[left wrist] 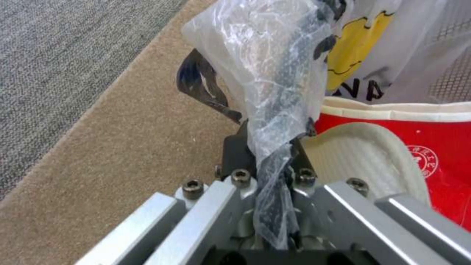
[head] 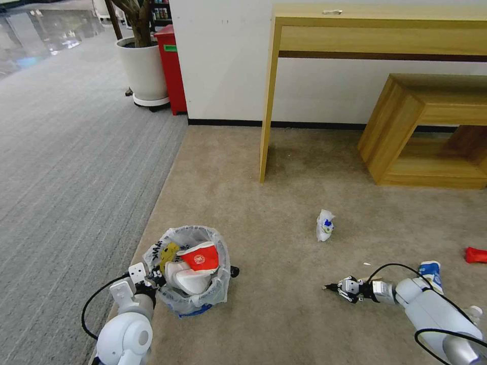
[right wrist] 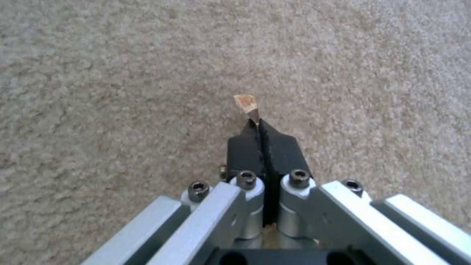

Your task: Pick up the trash bin and place the garbage on the floor into it.

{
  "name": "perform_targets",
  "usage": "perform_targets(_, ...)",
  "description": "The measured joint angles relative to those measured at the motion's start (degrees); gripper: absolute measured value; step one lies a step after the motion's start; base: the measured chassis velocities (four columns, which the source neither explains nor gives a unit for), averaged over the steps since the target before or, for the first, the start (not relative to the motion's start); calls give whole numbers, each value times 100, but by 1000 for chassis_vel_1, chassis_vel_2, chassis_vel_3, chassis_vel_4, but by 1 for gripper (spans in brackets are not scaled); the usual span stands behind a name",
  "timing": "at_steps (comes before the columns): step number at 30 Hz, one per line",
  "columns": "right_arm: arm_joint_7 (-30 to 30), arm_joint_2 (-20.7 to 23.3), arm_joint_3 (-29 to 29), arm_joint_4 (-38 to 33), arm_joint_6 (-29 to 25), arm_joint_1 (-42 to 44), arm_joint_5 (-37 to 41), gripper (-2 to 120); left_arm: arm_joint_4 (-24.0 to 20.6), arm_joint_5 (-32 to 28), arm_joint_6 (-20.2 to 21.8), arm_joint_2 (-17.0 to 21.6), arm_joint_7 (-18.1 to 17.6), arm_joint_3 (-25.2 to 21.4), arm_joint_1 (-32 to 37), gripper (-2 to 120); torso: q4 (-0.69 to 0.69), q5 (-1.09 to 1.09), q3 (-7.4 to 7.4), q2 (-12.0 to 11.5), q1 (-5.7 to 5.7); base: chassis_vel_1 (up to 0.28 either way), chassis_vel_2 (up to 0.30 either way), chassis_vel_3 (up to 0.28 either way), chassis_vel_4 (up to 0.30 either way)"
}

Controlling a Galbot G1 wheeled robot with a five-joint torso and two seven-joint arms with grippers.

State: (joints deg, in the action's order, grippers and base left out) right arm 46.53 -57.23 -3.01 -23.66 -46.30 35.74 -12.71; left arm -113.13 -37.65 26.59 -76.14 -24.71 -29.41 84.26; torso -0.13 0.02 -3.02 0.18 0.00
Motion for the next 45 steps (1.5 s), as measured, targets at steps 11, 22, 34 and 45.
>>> perform_targets(11, 309, 279, -79, -790, 2, 360, 1174, 0, 50, 66, -6, -6, 9, 37, -8, 0, -1, -1, 1, 2, 0, 0, 0, 0, 0)
perform_targets(22, 373, 726, -223, -2198, 67, 1007, 2433, 0, 129, 136, -34, 3, 47, 75, -33, 0, 0, 0, 2, 3, -1, 0, 0, 0, 0)
perform_targets(34, 316, 1097, -466, -3462, 338, 1182, 3632, 0, 89, 137, -31, 83, 45, 109, -4, 0, -2, -4, -1, 1, 0, 0, 0, 0, 0)
perform_targets(45, 45, 1513, -507, -4867, 671, 1272, 4167, 0, 50, 178, -9, 83, 34, 126, 18, 0, -1, -4, -1, 0, 0, 0, 0, 0, 0)
